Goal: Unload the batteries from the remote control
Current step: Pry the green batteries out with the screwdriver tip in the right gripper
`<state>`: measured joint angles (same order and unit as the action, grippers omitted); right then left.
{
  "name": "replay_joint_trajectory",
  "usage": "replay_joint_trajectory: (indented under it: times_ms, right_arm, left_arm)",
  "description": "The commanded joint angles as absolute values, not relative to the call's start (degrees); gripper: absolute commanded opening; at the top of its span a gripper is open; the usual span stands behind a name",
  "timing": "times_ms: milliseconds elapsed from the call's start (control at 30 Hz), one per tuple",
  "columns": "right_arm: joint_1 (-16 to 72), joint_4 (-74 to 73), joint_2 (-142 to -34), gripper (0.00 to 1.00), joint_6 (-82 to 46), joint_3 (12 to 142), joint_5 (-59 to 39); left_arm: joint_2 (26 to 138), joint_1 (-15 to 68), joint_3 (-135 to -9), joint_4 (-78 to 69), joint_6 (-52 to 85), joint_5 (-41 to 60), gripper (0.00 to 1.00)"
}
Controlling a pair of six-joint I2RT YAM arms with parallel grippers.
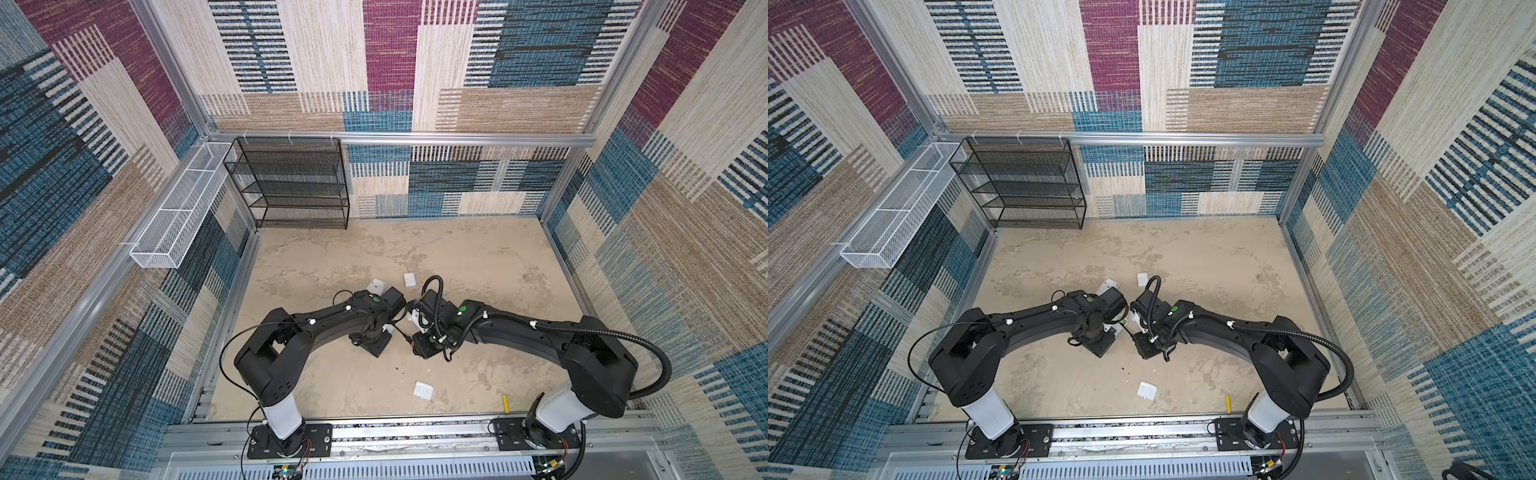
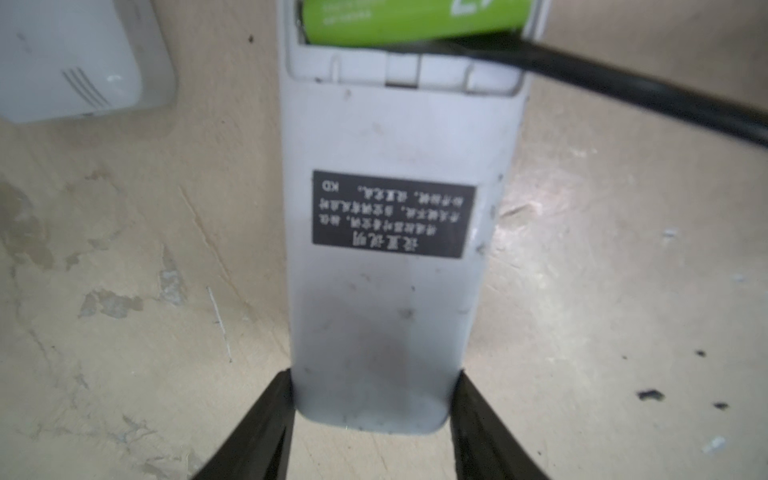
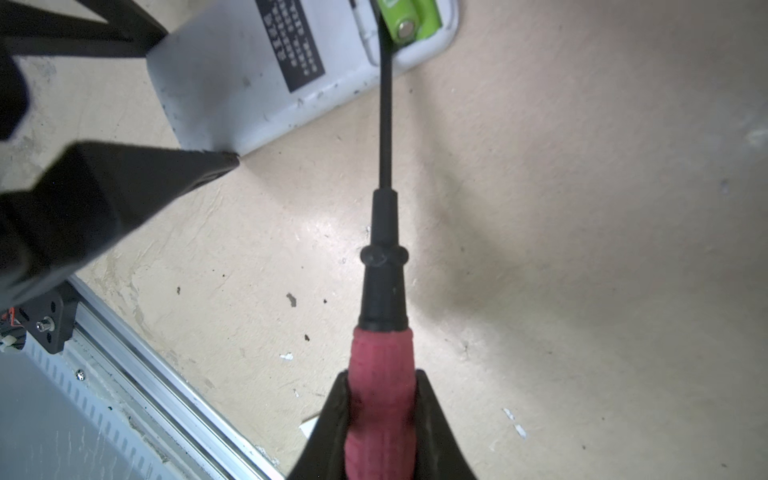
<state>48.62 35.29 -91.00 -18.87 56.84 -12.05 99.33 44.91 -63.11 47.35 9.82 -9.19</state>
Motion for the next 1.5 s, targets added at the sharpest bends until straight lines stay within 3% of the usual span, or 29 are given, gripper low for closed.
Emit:
replay_joint_trajectory:
  times_ms: [0,1467]
  right_arm:
    - [48.43,34.24,-92.11,0.00,-17.87,58.04,-13.05]
    - [44.68,28.42,-88.06,0.00,-17.58,54.32,-9.78]
  left_arm:
    - [99.54,45.29,-63.28,47.30,8.53,-10.34,0.49]
    - [99.73,45.62,-61.87,48.61,10.00,-9.52,0.48]
